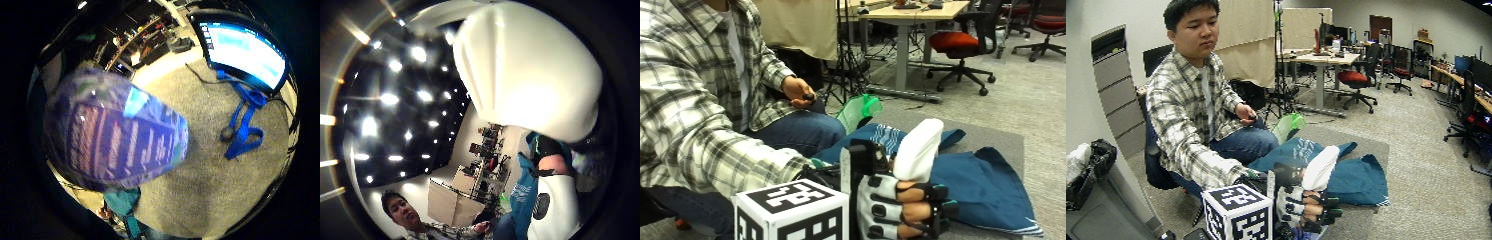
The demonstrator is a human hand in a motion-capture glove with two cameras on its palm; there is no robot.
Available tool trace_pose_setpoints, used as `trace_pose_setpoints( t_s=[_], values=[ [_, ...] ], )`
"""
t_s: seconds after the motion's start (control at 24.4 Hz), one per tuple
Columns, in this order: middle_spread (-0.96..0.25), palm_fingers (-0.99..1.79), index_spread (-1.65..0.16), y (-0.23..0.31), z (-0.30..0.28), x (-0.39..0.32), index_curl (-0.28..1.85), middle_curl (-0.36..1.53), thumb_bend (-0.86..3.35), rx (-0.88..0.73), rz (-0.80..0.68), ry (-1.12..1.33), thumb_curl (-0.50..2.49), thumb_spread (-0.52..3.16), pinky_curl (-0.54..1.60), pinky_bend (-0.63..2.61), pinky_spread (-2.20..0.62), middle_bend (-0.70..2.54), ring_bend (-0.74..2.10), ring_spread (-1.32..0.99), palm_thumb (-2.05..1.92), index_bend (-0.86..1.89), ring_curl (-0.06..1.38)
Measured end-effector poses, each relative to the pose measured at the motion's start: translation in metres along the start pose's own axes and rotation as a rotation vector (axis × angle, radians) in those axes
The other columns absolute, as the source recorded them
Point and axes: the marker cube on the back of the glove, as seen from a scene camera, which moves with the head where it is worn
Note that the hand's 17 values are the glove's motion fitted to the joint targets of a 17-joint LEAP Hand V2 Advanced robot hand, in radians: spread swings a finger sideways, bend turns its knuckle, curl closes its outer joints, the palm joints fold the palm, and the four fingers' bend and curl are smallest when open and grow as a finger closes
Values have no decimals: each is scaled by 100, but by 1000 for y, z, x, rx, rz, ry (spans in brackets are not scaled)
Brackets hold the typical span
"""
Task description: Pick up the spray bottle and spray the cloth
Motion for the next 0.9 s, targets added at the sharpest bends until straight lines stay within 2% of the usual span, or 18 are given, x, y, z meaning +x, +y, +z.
trace_pose_setpoints(
  t_s=[0.08, 0.2, 0.53, 0.9],
  values=[
    [-5, 97, -24, -4, 2, 1, 35, 35, 0, 24, -19, -22, 54, 90, 22, 30, 5, 26, 46, -8, 96, 23, 32],
    [-7, 108, -24, -10, 5, 2, 35, 36, -1, 46, -33, -24, 56, 80, 23, 34, 2, 26, 47, -11, 99, 17, 33],
    [-17, 127, -26, -24, 10, -1, 41, 45, -2, 124, -24, 38, 63, 51, 30, 39, -8, 42, 50, -19, 105, 19, 40],
    [-20, 133, -27, -27, 12, -3, 47, 49, -3, 228, -24, 102, 68, 34, 34, 42, -15, 50, 55, -22, 104, 24, 44]
  ],
)
